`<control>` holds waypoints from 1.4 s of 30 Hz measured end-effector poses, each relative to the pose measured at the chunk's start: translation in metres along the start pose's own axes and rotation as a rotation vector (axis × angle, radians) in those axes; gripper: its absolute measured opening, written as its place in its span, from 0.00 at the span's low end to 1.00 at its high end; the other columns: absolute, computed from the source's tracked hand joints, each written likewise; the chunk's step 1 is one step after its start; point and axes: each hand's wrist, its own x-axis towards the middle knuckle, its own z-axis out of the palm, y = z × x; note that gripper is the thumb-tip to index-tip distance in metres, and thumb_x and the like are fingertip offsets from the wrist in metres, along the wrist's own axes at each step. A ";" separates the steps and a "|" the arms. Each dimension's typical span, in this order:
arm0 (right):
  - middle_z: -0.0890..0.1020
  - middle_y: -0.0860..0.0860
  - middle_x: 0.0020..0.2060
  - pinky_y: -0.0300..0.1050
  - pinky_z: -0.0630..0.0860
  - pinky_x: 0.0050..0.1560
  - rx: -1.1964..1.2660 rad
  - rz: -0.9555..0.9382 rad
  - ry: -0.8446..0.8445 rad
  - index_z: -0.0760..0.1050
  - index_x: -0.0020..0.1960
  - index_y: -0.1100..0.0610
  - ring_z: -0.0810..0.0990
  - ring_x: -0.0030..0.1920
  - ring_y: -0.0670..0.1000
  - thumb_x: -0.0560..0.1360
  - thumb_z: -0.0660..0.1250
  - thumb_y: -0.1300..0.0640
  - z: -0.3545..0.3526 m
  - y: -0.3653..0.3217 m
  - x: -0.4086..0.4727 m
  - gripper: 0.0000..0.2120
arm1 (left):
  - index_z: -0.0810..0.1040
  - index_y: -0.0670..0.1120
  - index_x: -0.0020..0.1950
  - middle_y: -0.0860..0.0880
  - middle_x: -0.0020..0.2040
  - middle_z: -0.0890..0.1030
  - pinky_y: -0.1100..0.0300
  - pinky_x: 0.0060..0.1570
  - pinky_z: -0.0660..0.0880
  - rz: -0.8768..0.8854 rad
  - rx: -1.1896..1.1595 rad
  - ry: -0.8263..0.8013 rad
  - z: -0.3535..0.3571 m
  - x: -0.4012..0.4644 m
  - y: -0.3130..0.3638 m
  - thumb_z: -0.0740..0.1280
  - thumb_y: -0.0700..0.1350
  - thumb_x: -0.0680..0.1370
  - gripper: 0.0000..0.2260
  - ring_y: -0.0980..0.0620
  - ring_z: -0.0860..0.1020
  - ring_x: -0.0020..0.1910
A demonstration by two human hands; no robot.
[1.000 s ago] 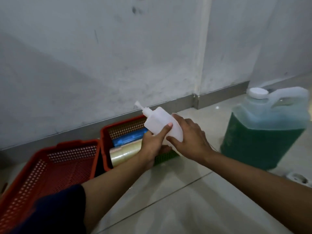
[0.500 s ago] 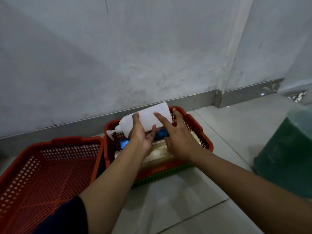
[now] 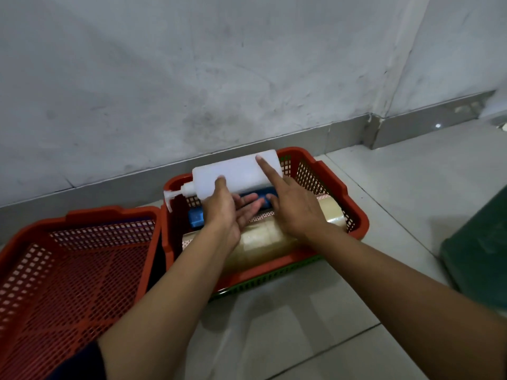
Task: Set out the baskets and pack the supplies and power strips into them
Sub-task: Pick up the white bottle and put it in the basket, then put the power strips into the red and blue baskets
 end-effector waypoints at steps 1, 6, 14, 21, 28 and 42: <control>0.74 0.57 0.60 0.53 0.75 0.48 -0.033 0.004 -0.017 0.41 0.75 0.36 0.77 0.52 0.56 0.81 0.57 0.53 0.002 0.002 0.001 0.32 | 0.69 0.40 0.39 0.40 0.38 0.81 0.62 0.24 0.79 0.010 0.018 0.004 0.000 0.001 -0.002 0.58 0.54 0.80 0.19 0.49 0.81 0.21; 0.74 0.55 0.62 0.54 0.71 0.55 -0.049 -0.003 -0.042 0.60 0.74 0.46 0.75 0.58 0.57 0.82 0.53 0.52 0.007 0.005 -0.001 0.21 | 0.69 0.41 0.37 0.43 0.35 0.79 0.63 0.25 0.78 0.053 0.087 0.014 -0.001 0.005 -0.005 0.55 0.50 0.82 0.18 0.51 0.80 0.21; 0.73 0.58 0.64 0.52 0.70 0.61 0.026 -0.067 -0.013 0.69 0.69 0.54 0.72 0.61 0.57 0.80 0.58 0.52 -0.001 0.007 -0.021 0.19 | 0.72 0.40 0.38 0.42 0.34 0.79 0.58 0.35 0.80 0.188 0.250 0.003 0.004 -0.007 -0.013 0.56 0.46 0.81 0.15 0.49 0.81 0.25; 0.67 0.55 0.71 0.58 0.54 0.72 -0.179 -0.082 -0.161 0.65 0.71 0.50 0.64 0.71 0.57 0.77 0.59 0.46 -0.054 0.042 -0.088 0.24 | 0.75 0.46 0.48 0.45 0.48 0.78 0.54 0.48 0.72 0.561 0.888 -0.104 0.025 -0.049 -0.044 0.59 0.52 0.79 0.11 0.45 0.75 0.48; 0.72 0.53 0.66 0.51 0.61 0.68 -0.224 0.118 -0.037 0.66 0.70 0.52 0.70 0.65 0.55 0.77 0.60 0.50 -0.149 0.113 -0.184 0.22 | 0.71 0.46 0.59 0.47 0.58 0.76 0.52 0.55 0.72 0.644 1.096 -0.430 0.089 -0.126 -0.096 0.58 0.51 0.80 0.11 0.48 0.74 0.54; 0.68 0.61 0.67 0.52 0.69 0.62 -0.305 0.673 -0.385 0.54 0.74 0.51 0.70 0.65 0.61 0.72 0.64 0.37 -0.245 0.209 -0.363 0.38 | 0.73 0.48 0.57 0.45 0.60 0.74 0.49 0.61 0.71 0.699 1.476 -0.998 0.182 -0.250 -0.237 0.59 0.55 0.79 0.13 0.46 0.74 0.57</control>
